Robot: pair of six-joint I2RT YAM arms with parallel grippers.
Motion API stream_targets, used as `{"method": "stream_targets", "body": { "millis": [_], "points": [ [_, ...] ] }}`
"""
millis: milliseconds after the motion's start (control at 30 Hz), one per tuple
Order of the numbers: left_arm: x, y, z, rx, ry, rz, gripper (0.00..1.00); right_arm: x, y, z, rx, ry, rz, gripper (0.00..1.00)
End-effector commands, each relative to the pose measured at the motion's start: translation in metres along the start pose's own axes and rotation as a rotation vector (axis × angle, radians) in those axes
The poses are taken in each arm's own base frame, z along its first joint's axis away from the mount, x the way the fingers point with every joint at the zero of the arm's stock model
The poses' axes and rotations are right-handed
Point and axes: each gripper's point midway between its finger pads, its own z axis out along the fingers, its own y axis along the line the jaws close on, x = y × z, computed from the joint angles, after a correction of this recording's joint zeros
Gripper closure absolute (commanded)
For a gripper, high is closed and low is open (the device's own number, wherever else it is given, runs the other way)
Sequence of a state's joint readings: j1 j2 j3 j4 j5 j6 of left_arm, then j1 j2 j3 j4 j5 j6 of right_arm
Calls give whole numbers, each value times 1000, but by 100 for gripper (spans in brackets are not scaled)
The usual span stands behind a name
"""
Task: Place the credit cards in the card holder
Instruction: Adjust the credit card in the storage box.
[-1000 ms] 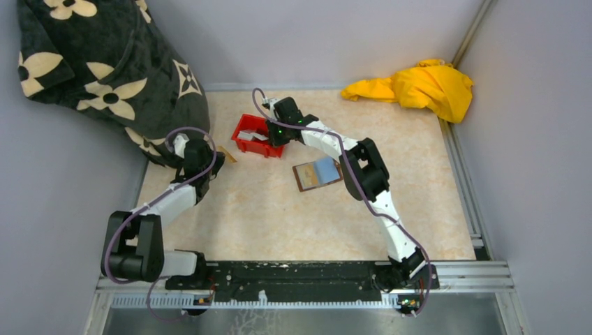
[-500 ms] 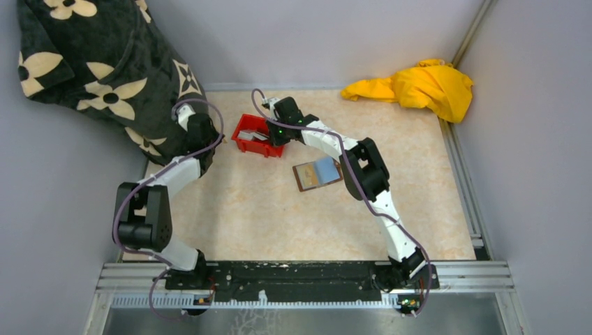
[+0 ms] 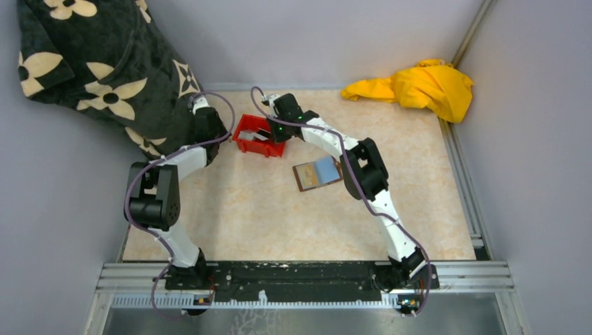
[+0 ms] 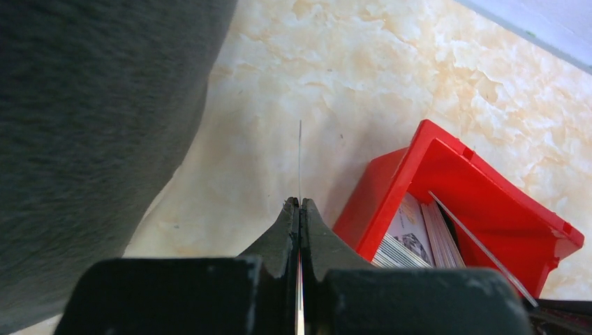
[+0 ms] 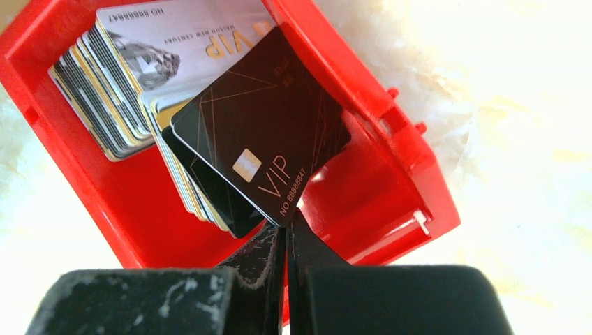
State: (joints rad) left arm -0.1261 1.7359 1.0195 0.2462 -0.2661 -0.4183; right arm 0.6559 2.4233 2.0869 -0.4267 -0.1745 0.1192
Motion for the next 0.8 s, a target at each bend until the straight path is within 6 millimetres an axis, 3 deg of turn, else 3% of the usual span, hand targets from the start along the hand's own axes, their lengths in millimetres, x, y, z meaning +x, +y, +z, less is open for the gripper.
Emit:
{"method": "stream_targets", "body": {
  "millis": [0, 433, 767],
  "points": [
    [-19, -21, 8, 97, -37, 31, 100, -20, -6, 0, 1, -30, -24, 100],
    [-6, -41, 11, 210, 19, 28, 100, -10, 11, 9, -55, 22, -56, 100],
    [0, -54, 7, 290, 48, 56, 100, -13, 19, 15, -66, 23, -63, 100]
  ]
}}
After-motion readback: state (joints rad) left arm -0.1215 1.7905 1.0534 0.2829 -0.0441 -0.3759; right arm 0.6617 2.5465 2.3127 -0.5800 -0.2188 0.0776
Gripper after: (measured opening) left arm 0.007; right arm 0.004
